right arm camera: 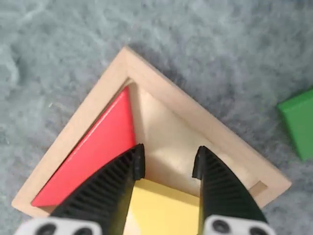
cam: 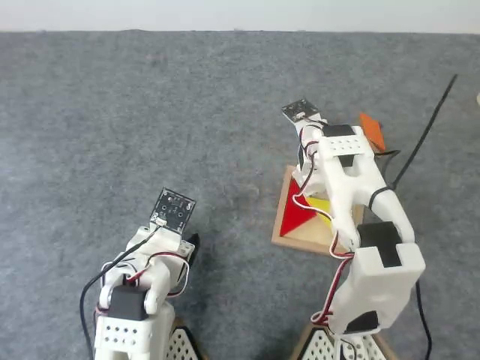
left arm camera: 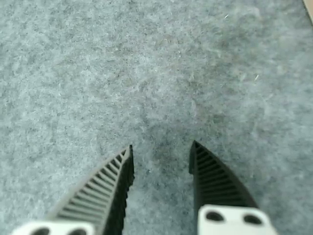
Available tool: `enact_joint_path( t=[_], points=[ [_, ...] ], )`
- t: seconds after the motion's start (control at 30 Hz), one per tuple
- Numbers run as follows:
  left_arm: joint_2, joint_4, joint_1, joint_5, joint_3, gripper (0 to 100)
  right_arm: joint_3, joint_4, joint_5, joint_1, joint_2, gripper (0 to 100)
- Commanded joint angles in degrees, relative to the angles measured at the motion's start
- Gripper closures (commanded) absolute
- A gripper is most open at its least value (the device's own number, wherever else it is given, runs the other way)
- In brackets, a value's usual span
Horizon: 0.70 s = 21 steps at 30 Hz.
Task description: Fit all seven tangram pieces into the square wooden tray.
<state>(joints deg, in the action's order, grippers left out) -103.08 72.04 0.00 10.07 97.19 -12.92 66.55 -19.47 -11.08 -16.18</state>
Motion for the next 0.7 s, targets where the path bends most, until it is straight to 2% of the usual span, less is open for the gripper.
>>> enact_joint_path(
  t=[0.0, 0.4, 0.67],
  points=[
    [-1.1, 0.4, -0.1, -0.4, -0.7, 82, 0.0, 2.0, 0.4, -0.9, 2.9, 83.2],
    [-1.1, 0.4, -0.1, -0.4, -0.7, 82, -0.4, 10.4, 0.5, -5.8, 11.9, 83.2],
    [-1.1, 0.4, -0.1, -0.4, -0.7, 82, -0.4, 4.4, 0.3, -1.5, 11.6, 83.2]
  ],
)
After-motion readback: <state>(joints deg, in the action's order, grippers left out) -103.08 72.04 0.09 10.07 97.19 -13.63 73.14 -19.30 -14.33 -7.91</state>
